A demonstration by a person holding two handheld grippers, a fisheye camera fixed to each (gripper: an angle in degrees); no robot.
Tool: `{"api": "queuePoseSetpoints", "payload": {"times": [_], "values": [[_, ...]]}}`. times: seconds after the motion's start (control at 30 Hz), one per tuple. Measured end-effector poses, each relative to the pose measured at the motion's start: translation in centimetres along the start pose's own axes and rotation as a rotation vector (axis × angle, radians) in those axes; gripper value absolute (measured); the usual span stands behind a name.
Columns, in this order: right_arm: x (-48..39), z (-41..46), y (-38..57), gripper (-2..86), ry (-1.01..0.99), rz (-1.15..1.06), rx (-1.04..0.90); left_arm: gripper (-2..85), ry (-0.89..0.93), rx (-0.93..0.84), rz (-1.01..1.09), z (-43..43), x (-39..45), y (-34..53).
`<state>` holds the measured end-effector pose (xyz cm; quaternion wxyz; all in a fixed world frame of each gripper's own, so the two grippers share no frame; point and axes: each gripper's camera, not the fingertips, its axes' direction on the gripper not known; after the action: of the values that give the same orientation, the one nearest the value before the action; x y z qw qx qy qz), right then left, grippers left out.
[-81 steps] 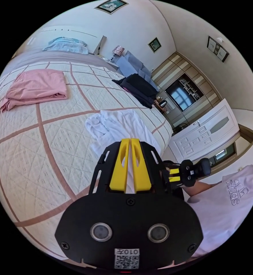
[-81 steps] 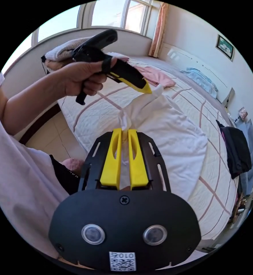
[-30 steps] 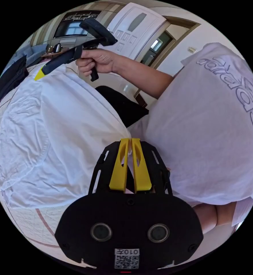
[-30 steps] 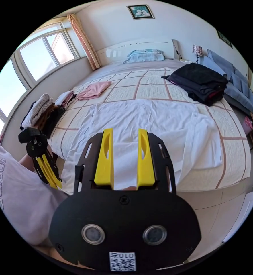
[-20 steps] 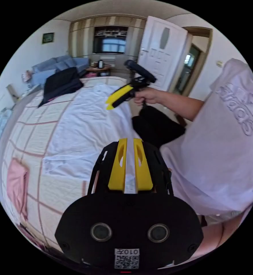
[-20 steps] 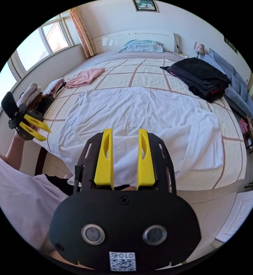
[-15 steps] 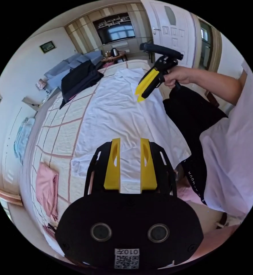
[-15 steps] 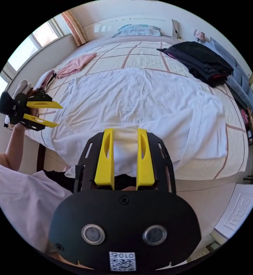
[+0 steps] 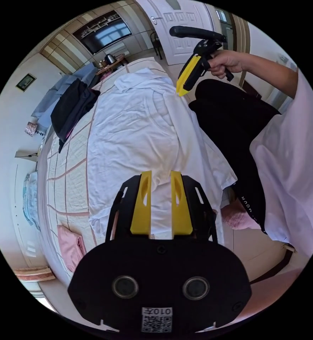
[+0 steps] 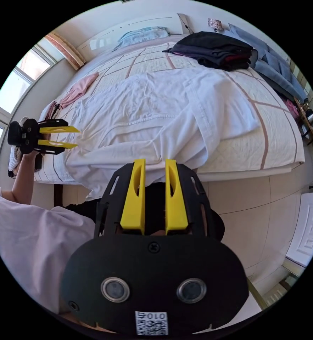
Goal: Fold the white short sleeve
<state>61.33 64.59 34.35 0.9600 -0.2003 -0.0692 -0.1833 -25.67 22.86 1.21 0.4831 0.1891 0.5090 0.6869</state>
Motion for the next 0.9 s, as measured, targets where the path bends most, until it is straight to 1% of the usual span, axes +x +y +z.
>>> {"api": "queuePoseSetpoints", "payload": {"times": [0.1, 0.13, 0.17, 0.27, 0.33, 0.4, 0.43, 0.5, 0.57, 0.6, 0.63, 0.67, 0.7, 0.77, 0.83, 0.9], "values": [[0.5, -1.7, -0.7, 9.0, -0.024, -0.016, 0.088, 7.1, -0.027, -0.105, 0.085, 1.6, 0.9, -1.6], [0.7, -2.2, -1.1, 9.0, -0.031, -0.026, 0.129, 6.3, -0.02, -0.109, 0.09, 2.0, 0.9, -1.9], [0.9, -2.7, -1.7, 9.1, -0.026, -0.035, 0.177, 5.9, -0.017, -0.108, 0.079, 2.0, 0.6, -2.0], [2.1, -3.2, -4.0, 9.1, -0.016, -0.043, 0.245, 3.8, 0.075, -0.078, -0.002, 1.6, -1.4, -1.7], [3.1, -2.4, -5.8, 8.9, -0.026, -0.055, 0.213, 2.2, 0.163, -0.057, -0.079, 1.5, -3.4, -1.1], [4.3, -1.0, -7.4, 8.8, -0.015, -0.063, 0.123, 1.4, 0.203, -0.034, -0.137, 1.1, -4.7, -0.6], [5.3, -0.4, -8.1, 8.8, 0.024, -0.054, 0.077, 1.1, 0.219, -0.018, -0.173, 0.9, -5.4, -0.3], [7.7, -1.0, -8.0, 8.6, 0.05, 0.007, 0.093, 0.8, 0.221, 0.013, -0.227, 0.1, -6.3, 0.4], [12.1, -3.1, -6.1, 7.8, 0.029, 0.139, 0.179, 0.7, 0.245, 0.056, -0.283, -0.7, -7.4, 1.4], [13.3, -3.5, -5.5, 7.8, 0.038, 0.179, 0.19, 0.6, 0.285, 0.082, -0.305, -1.1, -8.0, 2.3], [15.7, -4.1, -4.1, 7.8, 0.072, 0.266, 0.193, 0.6, 0.336, 0.089, -0.31, -1.1, -8.6, 3.1], [18.0, -4.7, -2.6, 8.0, 0.096, 0.344, 0.208, 0.6, 0.339, 0.098, -0.319, -1.1, -8.8, 3.6], [19.1, -4.9, -1.8, 7.9, 0.08, 0.37, 0.22, 0.6, 0.335, 0.136, -0.345, -1.4, -9.3, 4.6], [22.6, -5.3, 0.8, 7.7, -0.009, 0.49, 0.217, 0.6, 0.368, 0.204, -0.406, -1.5, -10.1, 6.2], [23.4, -5.7, 2.2, 7.8, -0.004, 0.519, 0.217, 0.6, 0.394, 0.275, -0.477, -1.1, -10.9, 7.8], [23.2, -6.8, 3.3, 8.2, -0.03, 0.512, 0.284, 0.5, 0.381, 0.335, -0.546, -1.0, -11.3, 8.9]]}}
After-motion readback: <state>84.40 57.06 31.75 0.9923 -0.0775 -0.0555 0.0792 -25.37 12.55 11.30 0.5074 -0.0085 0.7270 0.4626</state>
